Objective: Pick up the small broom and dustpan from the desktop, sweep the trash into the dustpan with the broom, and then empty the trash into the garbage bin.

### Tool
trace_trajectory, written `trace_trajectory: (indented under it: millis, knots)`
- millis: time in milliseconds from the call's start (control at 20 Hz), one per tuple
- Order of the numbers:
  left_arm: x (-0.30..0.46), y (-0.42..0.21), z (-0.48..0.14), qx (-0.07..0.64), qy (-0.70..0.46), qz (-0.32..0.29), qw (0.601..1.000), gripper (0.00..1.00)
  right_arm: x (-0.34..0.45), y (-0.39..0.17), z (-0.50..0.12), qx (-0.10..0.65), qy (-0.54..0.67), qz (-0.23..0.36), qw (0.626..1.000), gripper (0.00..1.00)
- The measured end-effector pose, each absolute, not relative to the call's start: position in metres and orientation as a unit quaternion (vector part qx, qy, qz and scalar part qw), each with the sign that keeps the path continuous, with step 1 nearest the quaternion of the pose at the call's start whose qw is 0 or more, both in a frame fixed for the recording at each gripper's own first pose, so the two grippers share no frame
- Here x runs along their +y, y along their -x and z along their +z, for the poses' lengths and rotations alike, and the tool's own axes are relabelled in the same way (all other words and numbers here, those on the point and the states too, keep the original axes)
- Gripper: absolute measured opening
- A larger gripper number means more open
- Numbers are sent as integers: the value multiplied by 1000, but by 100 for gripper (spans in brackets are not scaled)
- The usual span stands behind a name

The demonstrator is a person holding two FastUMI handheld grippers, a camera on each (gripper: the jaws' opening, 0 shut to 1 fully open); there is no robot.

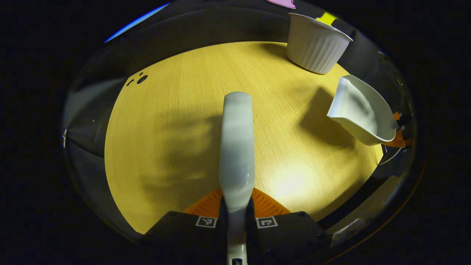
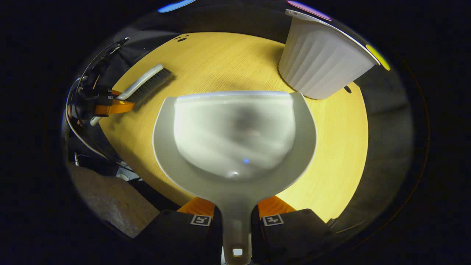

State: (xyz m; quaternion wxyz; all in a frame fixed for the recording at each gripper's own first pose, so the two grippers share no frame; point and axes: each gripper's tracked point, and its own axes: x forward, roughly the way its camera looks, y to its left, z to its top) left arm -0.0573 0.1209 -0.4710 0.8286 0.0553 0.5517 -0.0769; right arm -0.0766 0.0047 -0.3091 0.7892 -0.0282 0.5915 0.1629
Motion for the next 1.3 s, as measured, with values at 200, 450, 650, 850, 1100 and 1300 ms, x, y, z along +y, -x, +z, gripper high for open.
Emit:
trace_trajectory:
  millis: [200,450,650,850,1100,1300]
  knots:
    - [123,57,-470,554,-65,-77,826,25,15,72,-335,590,9,138,796,39]
    - [123,57,-470,558,-66,-73,824,24,17,80,-355,591,23,132,795,36]
    - [124,58,-471,562,-69,-70,821,27,18,81,-364,596,15,129,793,36]
    - [124,58,-471,563,-72,-71,820,27,18,84,-370,600,5,130,789,36]
    - [127,59,-469,563,-81,-73,819,29,20,90,-369,603,1,133,787,39]
    - [130,60,-463,556,-103,-72,821,30,20,91,-361,606,-15,132,784,46]
